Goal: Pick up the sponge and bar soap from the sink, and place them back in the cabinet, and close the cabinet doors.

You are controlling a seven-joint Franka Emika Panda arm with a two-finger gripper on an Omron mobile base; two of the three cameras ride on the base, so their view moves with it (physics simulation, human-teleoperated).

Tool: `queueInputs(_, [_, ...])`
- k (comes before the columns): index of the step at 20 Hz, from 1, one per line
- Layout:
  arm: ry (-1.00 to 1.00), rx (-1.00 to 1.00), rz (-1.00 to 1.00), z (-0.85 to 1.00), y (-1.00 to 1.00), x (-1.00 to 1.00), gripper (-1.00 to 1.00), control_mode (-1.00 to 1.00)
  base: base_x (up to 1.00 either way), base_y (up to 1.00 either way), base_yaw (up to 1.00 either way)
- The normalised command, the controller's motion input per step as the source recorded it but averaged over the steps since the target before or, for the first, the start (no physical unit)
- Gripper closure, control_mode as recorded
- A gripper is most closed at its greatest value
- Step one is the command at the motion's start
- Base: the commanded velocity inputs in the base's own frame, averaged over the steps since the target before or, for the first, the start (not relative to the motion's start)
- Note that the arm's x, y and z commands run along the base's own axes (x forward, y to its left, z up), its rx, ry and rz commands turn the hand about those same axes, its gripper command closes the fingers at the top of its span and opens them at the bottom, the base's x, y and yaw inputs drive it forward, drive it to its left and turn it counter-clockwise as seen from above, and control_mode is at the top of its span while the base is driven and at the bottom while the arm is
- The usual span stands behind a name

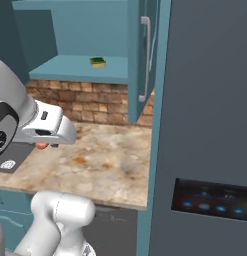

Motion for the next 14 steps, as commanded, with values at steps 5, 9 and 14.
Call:
queueInputs(5, [0.00, 0.00, 0.00, 0.00, 0.00, 0.00, 1.00, 1.00, 0.29, 0.00, 0.00])
queueInputs(9, [0.00, 0.00, 0.00, 0.00, 0.00, 0.00, 1.00, 1.00, 0.00, 0.00, 0.00])
queueInputs(14, [-0.03, 0.00, 0.00, 0.18, 0.01, 0.00, 1.00, -1.00, 0.00, 0.00, 0.00])
